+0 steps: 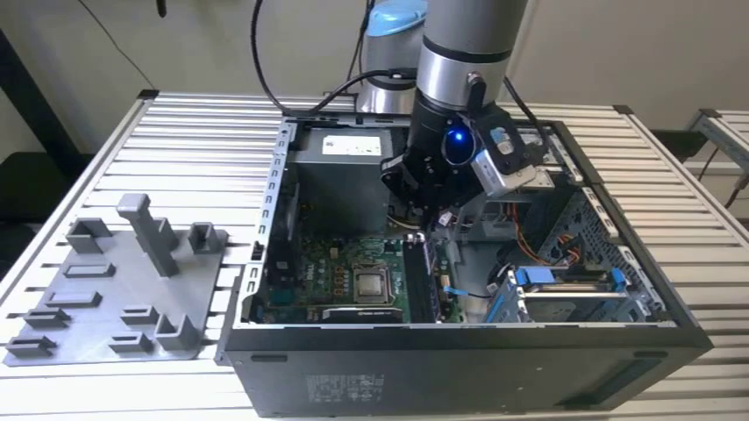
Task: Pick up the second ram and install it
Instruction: 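Insert the second ram into the second slot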
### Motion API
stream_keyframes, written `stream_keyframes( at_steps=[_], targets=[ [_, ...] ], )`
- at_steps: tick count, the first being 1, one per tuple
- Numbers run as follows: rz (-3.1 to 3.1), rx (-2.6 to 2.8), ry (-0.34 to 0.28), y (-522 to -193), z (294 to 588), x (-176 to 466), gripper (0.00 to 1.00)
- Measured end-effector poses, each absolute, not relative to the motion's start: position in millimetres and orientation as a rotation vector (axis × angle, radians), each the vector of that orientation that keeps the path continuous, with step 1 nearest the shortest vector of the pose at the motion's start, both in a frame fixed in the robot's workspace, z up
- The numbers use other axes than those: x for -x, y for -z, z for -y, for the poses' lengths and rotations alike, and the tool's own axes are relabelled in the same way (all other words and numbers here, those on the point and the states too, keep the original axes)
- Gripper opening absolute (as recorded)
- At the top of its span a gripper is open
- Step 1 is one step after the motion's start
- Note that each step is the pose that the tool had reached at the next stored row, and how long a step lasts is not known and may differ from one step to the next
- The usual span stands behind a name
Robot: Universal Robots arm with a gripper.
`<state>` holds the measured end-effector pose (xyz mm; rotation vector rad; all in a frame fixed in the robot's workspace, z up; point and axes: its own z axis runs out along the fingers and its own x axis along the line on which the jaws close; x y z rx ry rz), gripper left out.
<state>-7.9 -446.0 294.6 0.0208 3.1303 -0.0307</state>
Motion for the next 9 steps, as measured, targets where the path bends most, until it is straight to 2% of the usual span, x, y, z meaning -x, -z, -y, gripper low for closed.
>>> stream_keyframes(
  at_steps=[9],
  targets=[
    [-3.13, -0.023, 0.03, -280, 446, 12, 0.14]
  ],
)
